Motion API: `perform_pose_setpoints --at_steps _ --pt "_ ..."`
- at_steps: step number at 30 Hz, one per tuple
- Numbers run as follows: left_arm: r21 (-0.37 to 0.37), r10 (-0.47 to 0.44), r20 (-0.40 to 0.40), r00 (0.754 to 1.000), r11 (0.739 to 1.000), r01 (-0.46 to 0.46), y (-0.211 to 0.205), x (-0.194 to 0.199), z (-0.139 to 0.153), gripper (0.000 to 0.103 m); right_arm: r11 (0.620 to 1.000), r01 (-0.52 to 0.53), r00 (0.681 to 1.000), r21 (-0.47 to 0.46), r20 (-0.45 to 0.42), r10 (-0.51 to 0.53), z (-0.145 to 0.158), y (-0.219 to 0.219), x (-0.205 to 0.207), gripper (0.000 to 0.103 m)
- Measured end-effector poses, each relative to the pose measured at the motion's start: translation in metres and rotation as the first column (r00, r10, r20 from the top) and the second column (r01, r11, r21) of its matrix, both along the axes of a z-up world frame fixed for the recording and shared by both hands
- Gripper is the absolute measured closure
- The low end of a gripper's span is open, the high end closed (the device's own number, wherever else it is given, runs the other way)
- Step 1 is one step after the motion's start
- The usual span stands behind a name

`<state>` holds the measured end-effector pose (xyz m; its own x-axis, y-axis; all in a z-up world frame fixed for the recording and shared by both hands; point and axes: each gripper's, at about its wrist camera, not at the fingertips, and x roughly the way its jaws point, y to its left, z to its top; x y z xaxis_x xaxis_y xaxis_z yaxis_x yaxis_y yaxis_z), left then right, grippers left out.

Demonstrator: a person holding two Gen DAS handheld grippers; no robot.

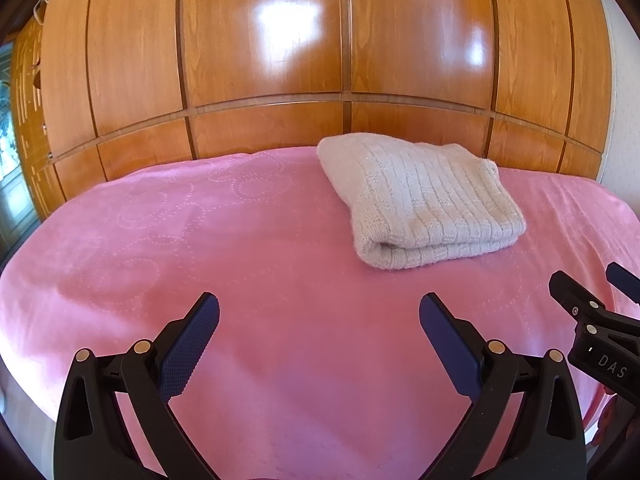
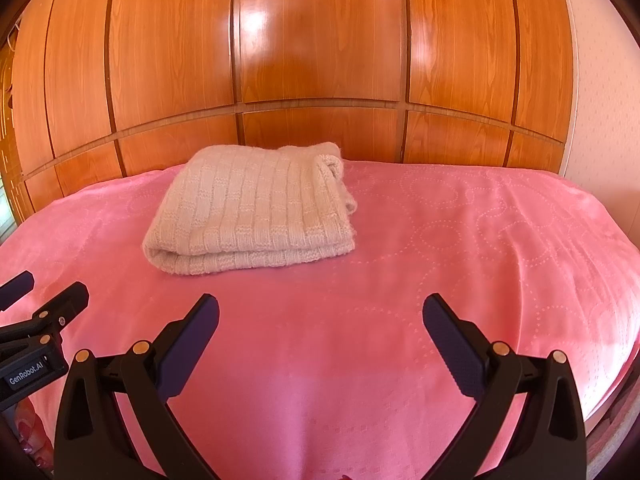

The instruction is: Fold small clothes

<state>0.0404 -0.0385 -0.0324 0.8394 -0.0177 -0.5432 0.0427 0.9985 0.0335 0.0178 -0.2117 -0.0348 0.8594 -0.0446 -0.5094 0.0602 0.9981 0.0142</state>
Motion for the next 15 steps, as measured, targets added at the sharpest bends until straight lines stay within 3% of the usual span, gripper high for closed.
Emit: perform_pose_setpoints --at_steps 15 --pt "-0.027 0.015 -0.060 0.998 0.999 -0.017 0.001 0.011 -0.012 0.004 1.000 0.005 0.999 0.017 -0.041 -0.004 -0.011 -0.007 0.007 0.002"
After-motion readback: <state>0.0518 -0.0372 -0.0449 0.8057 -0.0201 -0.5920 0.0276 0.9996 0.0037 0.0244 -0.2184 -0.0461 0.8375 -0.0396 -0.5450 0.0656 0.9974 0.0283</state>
